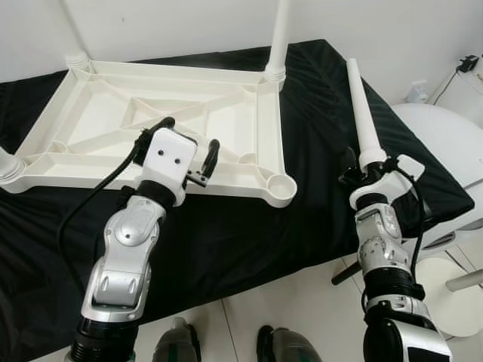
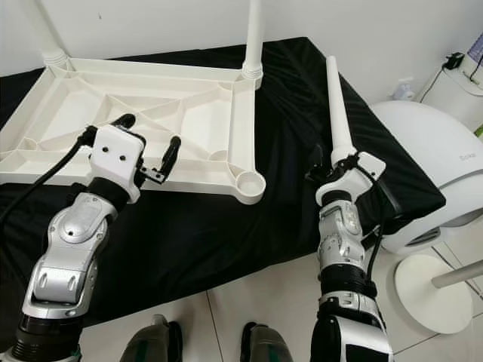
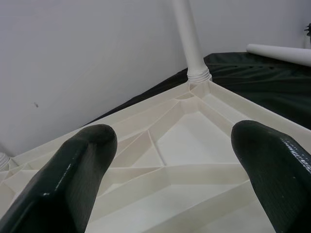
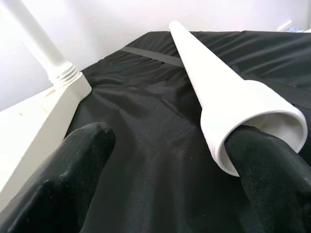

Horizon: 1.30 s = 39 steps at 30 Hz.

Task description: Building children table

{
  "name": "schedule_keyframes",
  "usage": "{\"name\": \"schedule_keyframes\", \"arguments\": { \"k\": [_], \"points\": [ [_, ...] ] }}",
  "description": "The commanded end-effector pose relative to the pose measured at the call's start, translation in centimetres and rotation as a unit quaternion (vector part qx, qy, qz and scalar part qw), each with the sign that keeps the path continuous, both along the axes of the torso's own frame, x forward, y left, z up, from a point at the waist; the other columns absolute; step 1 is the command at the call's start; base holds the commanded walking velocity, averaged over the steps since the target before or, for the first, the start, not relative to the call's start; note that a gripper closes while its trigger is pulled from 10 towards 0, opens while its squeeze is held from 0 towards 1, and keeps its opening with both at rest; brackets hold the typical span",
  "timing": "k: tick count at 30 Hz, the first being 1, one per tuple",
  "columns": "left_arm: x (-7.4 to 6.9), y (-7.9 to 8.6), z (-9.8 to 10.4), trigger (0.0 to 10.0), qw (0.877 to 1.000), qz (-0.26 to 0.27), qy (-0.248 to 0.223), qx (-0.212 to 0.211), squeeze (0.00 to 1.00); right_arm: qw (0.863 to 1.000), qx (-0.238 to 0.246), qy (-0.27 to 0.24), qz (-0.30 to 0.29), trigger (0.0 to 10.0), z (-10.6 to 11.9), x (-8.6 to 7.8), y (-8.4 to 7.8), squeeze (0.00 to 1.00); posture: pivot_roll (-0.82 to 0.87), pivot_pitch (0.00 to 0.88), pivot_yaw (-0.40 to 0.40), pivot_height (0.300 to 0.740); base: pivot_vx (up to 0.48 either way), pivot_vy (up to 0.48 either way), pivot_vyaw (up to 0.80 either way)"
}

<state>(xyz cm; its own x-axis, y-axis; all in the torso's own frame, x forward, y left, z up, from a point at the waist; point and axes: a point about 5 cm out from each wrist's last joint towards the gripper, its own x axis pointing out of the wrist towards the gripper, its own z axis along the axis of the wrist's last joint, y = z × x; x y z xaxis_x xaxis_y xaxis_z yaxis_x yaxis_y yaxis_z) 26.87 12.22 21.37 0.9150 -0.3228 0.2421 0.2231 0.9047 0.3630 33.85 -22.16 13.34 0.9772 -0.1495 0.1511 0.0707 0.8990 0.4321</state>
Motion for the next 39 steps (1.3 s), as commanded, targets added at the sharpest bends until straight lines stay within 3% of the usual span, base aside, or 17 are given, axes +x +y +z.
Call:
{"name": "schedule_keyframes", "arguments": {
  "k": [1,7,10,12,13,15,17,22,23,24,25,28,29,32,33,34,39],
  "points": [
    [-0.2,0.0,0.0,10.0,1.000,0.001,0.003,0.005,0.00,1.000,0.001,0.001,-0.003,10.0,-0.2,0.0,-0.2,0.00,0.09,0.189,0.022,0.740,0.000,0.000,0.00],
    [-0.3,0.2,0.1,10.0,1.000,0.002,0.004,0.008,0.00,1.000,0.008,-0.004,0.003,10.0,0.0,0.5,0.3,0.00,0.10,0.194,0.029,0.740,0.000,0.000,0.00],
    [-0.4,0.4,0.2,10.0,1.000,0.003,0.004,0.013,0.00,1.000,0.013,-0.005,0.005,7.2,0.0,0.8,0.6,0.00,0.11,0.197,0.038,0.740,0.000,0.000,0.00],
    [-0.4,0.4,0.3,10.0,1.000,0.003,0.004,0.013,0.00,1.000,0.014,-0.005,0.004,7.2,0.0,0.8,0.6,0.00,0.11,0.197,0.038,0.740,0.000,0.000,0.00],
    [-0.4,0.5,0.3,10.0,1.000,0.003,0.004,0.014,0.00,1.000,0.015,-0.006,0.003,4.2,0.0,0.8,0.6,0.00,0.12,0.199,0.041,0.740,0.000,0.000,0.00],
    [-0.4,0.5,0.3,10.0,1.000,0.004,0.005,0.015,0.00,1.000,0.019,-0.006,0.000,1.1,0.0,0.9,0.7,0.00,0.12,0.199,0.043,0.740,0.000,0.000,0.00],
    [-0.4,0.6,0.3,10.0,1.000,0.004,0.006,0.016,0.00,1.000,0.020,-0.007,0.000,0.0,0.0,1.0,0.7,0.00,0.12,0.199,0.044,0.740,0.000,0.000,0.00],
    [-0.4,0.6,0.4,10.0,1.000,0.005,0.006,0.018,0.00,1.000,0.024,-0.010,0.000,0.0,-0.1,0.9,0.9,0.00,0.12,0.197,0.047,0.740,0.000,0.000,0.00],
    [-0.4,0.6,0.4,10.0,1.000,0.005,0.005,0.018,0.00,1.000,0.025,-0.009,-0.001,1.9,-0.2,0.9,1.0,0.00,0.12,0.198,0.047,0.740,0.000,0.000,0.00],
    [-0.4,0.7,0.4,10.0,1.000,0.005,0.006,0.018,0.00,1.000,0.026,-0.010,-0.001,10.0,-0.3,0.9,1.0,0.00,0.12,0.197,0.049,0.740,0.000,0.000,0.00],
    [-0.4,0.7,0.5,10.0,1.000,0.005,0.006,0.019,0.00,1.000,0.026,-0.009,-0.004,0.0,-0.3,0.9,0.9,0.00,0.12,0.197,0.049,0.740,0.000,0.000,0.00],
    [-0.4,0.7,0.5,10.0,1.000,0.005,0.006,0.020,0.00,1.000,0.026,-0.008,-0.012,0.0,-0.5,0.8,0.7,0.00,0.12,0.197,0.050,0.740,0.000,0.000,0.00],
    [-0.4,0.7,0.5,10.0,1.000,0.005,0.006,0.020,0.00,0.999,0.027,-0.006,-0.015,3.8,-0.5,0.9,0.6,0.00,0.12,0.197,0.050,0.740,0.000,0.000,0.00],
    [-0.4,0.7,0.5,10.0,1.000,0.005,0.006,0.020,0.00,0.999,0.028,-0.005,-0.017,3.8,-0.5,0.9,0.5,0.00,0.12,0.197,0.050,0.740,0.000,0.000,0.00],
    [-0.4,0.7,0.5,10.0,1.000,0.005,0.006,0.020,0.00,0.999,0.027,-0.007,-0.018,0.8,-0.5,0.9,0.5,0.00,0.12,0.197,0.050,0.740,0.000,0.000,0.00],
    [-0.4,0.7,0.5,10.0,1.000,0.004,0.007,0.020,0.00,0.999,0.026,-0.007,-0.023,0.0,-0.5,0.9,0.4,0.00,0.12,0.196,0.051,0.740,0.000,0.000,0.00],
    [-0.3,0.7,0.5,10.0,1.000,0.004,0.006,0.022,0.00,0.999,0.024,-0.004,-0.034,0.0,-0.5,0.9,0.2,0.00,0.12,0.197,0.051,0.740,0.000,0.000,0.00]
  ]
}}
